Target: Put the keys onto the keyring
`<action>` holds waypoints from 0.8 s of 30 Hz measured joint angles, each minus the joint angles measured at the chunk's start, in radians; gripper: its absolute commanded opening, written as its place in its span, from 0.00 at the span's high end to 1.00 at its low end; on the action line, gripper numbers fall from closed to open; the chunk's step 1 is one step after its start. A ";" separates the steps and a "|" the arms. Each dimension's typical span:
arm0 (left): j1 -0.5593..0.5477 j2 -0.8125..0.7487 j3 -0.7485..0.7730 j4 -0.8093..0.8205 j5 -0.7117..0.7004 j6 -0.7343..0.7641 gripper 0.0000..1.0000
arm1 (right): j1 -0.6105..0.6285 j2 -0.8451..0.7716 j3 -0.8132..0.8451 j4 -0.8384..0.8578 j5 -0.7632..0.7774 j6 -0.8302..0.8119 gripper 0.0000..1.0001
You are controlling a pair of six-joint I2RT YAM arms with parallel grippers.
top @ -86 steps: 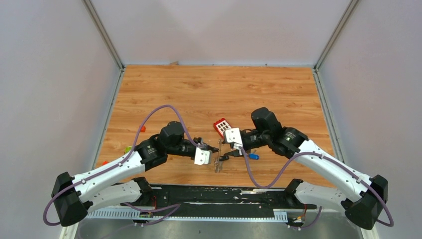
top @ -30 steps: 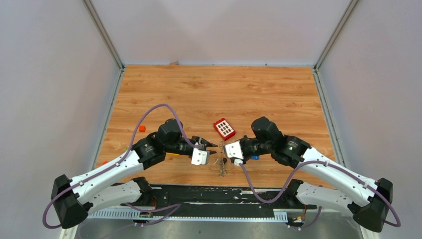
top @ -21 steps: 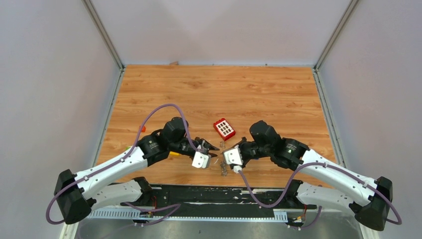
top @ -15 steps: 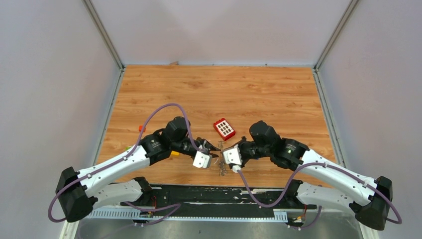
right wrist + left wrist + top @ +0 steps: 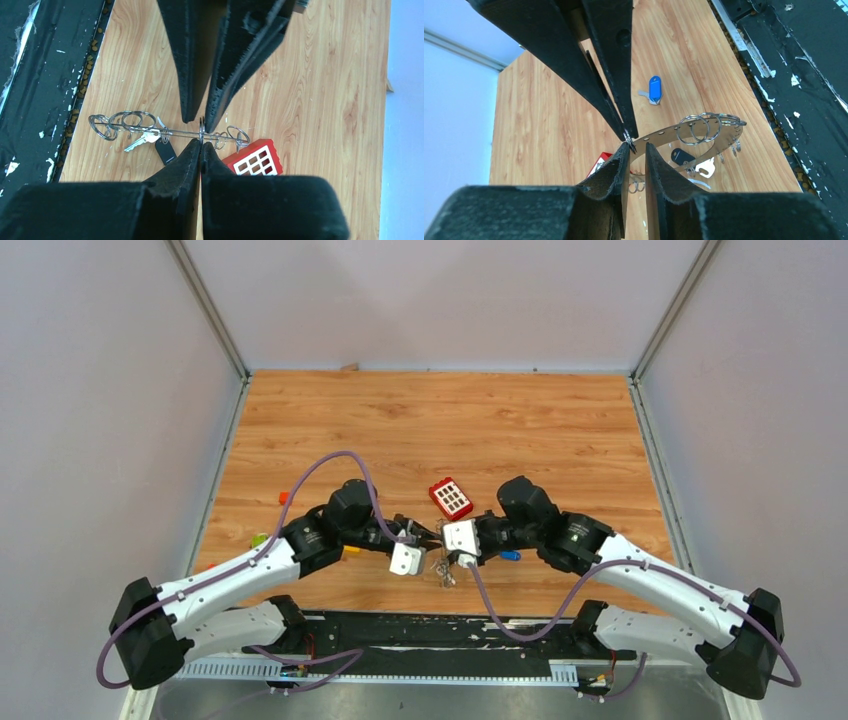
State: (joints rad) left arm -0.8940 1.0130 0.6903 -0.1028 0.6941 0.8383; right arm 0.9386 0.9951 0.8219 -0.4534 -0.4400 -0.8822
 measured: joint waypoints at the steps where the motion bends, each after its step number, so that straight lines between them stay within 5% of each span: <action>1: 0.000 -0.007 -0.010 0.011 -0.004 -0.005 0.77 | -0.005 0.000 0.003 0.002 -0.001 0.008 1.00; 19: 0.005 0.020 -0.017 0.129 -0.106 -0.146 1.00 | -0.022 0.073 0.103 -0.070 0.044 0.051 1.00; 24: 0.005 0.020 -0.018 0.138 -0.117 -0.172 1.00 | -0.023 0.078 0.108 -0.072 0.050 0.062 0.85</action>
State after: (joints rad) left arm -0.8894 1.0328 0.6727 0.0353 0.5774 0.6666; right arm 0.9154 1.0729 0.9298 -0.5255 -0.3897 -0.8200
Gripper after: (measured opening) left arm 0.008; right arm 0.071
